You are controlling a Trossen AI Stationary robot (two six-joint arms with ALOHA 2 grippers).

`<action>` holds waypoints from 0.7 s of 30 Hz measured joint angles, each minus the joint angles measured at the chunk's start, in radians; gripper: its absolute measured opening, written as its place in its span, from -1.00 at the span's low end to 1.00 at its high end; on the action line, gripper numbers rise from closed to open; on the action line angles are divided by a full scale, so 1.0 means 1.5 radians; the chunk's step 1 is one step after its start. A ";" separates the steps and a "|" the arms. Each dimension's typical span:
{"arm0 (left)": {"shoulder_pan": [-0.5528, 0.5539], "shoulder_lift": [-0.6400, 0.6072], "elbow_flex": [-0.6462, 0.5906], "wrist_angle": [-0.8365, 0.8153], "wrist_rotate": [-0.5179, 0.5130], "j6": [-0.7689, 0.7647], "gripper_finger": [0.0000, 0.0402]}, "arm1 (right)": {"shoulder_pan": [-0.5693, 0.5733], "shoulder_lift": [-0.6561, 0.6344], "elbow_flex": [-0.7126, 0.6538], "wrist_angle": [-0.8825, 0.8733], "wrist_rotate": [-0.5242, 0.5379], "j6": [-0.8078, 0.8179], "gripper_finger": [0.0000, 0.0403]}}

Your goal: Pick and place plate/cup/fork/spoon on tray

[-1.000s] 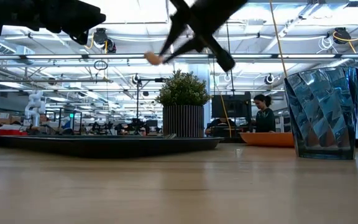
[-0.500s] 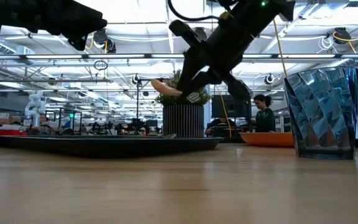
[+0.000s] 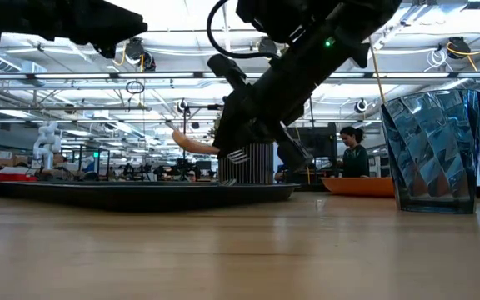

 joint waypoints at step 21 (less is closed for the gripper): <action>0.000 0.000 0.000 0.135 -0.040 0.279 -0.52 | 0.023 -0.001 0.000 -0.041 0.022 0.077 -0.94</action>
